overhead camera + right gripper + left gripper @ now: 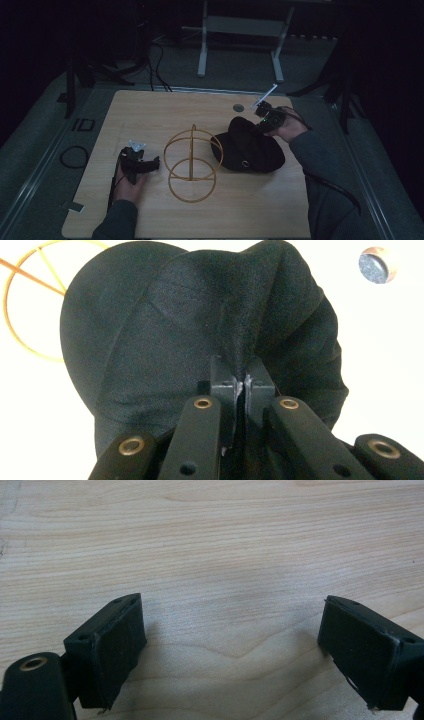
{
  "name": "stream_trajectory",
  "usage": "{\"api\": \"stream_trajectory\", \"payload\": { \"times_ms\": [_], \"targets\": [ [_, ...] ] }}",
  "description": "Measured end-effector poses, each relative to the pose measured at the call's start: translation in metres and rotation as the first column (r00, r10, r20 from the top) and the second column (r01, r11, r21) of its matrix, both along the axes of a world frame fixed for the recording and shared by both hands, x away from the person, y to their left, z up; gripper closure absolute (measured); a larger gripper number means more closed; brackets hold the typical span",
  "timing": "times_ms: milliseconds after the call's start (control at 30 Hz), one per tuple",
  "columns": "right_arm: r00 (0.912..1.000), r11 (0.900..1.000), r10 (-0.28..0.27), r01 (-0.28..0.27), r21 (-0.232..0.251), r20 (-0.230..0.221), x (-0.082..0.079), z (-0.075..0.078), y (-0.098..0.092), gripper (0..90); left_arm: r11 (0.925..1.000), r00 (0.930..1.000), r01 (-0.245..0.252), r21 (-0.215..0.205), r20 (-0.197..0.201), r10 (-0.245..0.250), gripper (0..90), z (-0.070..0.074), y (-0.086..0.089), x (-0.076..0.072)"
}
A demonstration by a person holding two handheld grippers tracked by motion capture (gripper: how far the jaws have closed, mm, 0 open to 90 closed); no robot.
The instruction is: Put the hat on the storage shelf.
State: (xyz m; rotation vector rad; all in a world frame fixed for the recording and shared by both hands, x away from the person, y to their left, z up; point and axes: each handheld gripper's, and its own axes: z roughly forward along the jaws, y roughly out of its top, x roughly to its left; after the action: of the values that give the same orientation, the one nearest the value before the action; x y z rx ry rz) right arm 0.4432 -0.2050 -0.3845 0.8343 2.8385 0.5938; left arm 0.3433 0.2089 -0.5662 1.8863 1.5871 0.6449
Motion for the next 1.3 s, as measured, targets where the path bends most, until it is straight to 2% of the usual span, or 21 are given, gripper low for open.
{"api": "stream_trajectory", "payload": {
  "times_ms": [467,900,1300],
  "targets": [
    [0.9992,0.999,-0.035,0.035,0.008,0.021,-0.008,0.019,-0.015,86.8,1.0,1.0,0.0,0.0,0.0,0.0,11.3,0.0,0.0,0.0],
    [0.9996,1.0,-0.011,0.011,-0.007,0.026,-0.015,0.03,-0.017,86.7,1.0,1.0,0.001,0.0,-0.001,-0.001,11.2,0.0,0.0,0.0],
    [0.9992,0.999,-0.022,0.021,0.025,0.032,-0.021,0.043,-0.024,86.6,1.0,1.0,0.0,0.0,-0.001,0.0,11.3,0.0,0.0,0.0]
  ]
}}
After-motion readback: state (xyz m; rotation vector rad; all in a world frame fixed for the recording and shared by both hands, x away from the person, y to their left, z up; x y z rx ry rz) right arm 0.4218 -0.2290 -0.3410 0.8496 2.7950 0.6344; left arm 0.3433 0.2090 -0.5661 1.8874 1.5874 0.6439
